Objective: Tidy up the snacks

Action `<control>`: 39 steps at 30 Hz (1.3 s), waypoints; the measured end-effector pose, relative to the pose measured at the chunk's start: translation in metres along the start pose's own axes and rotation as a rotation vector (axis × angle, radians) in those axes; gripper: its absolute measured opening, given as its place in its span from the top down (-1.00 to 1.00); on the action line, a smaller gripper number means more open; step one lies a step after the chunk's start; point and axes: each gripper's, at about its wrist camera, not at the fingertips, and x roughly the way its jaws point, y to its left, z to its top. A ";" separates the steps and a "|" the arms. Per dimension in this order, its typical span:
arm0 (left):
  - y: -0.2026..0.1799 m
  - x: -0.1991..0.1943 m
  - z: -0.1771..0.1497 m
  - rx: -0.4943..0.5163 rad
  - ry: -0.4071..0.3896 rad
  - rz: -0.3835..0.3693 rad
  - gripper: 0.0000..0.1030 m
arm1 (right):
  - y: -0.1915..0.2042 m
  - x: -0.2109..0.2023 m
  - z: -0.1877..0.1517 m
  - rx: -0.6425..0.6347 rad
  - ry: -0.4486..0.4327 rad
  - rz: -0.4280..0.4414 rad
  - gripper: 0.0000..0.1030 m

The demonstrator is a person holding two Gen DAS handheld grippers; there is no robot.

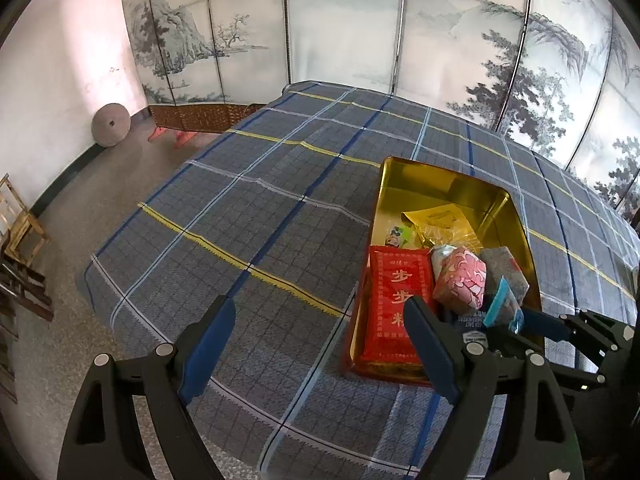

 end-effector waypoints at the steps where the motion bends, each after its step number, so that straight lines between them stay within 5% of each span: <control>1: 0.000 0.001 -0.001 0.000 0.002 0.000 -0.63 | 0.001 0.001 0.001 0.000 -0.002 -0.009 0.27; 24: 0.000 -0.012 -0.023 0.027 0.037 0.022 -0.63 | -0.001 0.010 0.012 0.059 -0.037 -0.090 0.24; 39: -0.016 -0.017 -0.025 0.062 0.039 0.013 -0.63 | 0.003 -0.016 0.005 0.073 -0.067 -0.075 -0.40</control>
